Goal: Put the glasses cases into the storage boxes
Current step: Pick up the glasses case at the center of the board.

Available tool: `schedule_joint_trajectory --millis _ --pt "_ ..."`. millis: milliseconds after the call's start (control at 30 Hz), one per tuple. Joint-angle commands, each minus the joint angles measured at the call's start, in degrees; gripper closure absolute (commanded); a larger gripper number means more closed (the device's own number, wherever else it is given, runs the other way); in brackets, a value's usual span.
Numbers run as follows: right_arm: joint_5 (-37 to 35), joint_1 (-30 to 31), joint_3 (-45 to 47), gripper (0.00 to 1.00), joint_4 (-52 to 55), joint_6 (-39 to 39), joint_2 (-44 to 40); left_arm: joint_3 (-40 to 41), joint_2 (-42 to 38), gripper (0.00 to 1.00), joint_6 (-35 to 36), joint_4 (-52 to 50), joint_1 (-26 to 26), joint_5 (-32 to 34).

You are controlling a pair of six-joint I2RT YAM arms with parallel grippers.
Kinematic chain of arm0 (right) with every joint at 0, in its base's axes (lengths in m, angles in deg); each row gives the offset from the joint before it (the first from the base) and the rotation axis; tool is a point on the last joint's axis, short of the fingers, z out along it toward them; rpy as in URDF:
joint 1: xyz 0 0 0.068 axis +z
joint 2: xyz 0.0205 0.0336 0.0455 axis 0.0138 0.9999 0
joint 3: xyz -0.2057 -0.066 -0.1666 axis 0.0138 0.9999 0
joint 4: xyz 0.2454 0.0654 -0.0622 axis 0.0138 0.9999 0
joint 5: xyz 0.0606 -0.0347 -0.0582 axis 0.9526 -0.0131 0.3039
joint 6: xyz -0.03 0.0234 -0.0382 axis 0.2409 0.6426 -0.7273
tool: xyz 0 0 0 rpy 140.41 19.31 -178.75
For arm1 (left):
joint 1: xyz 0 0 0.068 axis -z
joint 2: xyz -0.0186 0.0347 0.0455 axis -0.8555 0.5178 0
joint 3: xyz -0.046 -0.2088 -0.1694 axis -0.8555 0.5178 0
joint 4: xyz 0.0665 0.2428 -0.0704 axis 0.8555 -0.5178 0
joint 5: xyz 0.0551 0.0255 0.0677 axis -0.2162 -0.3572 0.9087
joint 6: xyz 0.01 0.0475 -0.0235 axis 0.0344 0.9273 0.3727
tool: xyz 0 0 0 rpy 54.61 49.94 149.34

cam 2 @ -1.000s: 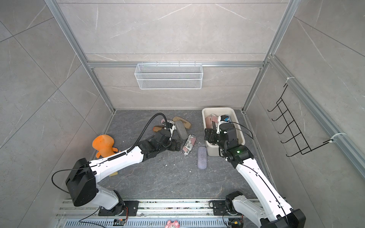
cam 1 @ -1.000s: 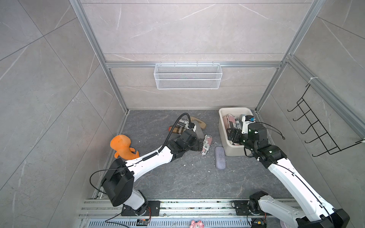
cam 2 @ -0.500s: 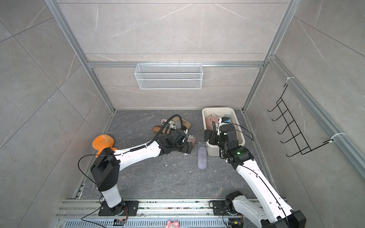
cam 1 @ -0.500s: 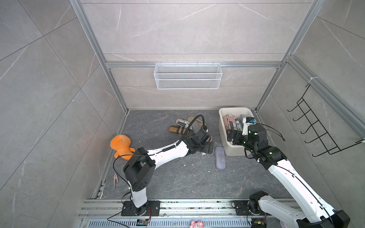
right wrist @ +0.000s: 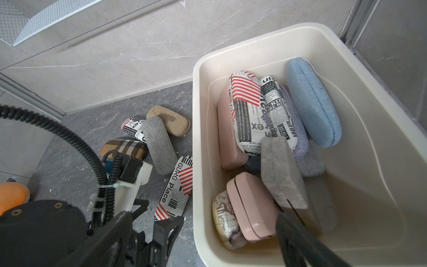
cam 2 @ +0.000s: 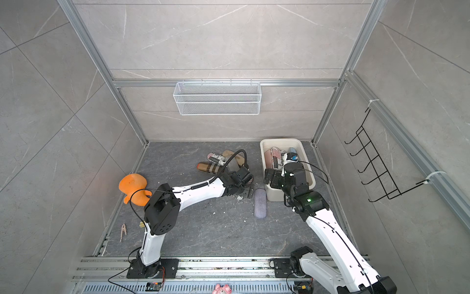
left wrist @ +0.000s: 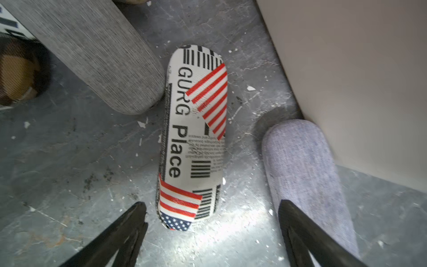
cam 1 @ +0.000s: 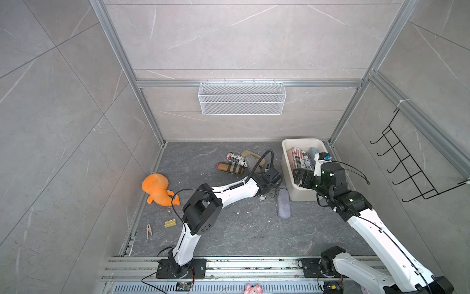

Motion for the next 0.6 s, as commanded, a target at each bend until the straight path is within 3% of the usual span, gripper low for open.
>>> schedule_joint_trajectory --millis 0,300,567 --pt "1.18 0.03 0.58 0.0 0.15 -0.19 0.38 -3.29 2.73 0.12 -0.4 -4.72 0.17 4.97" --pt "2.36 -0.03 -0.2 0.0 0.44 0.07 0.66 -1.76 5.36 0.14 4.23 0.93 0.1 0.15" --pt "3.32 0.02 -0.12 0.0 0.54 0.49 0.72 -0.2 6.93 0.18 1.81 1.64 0.03 2.8"
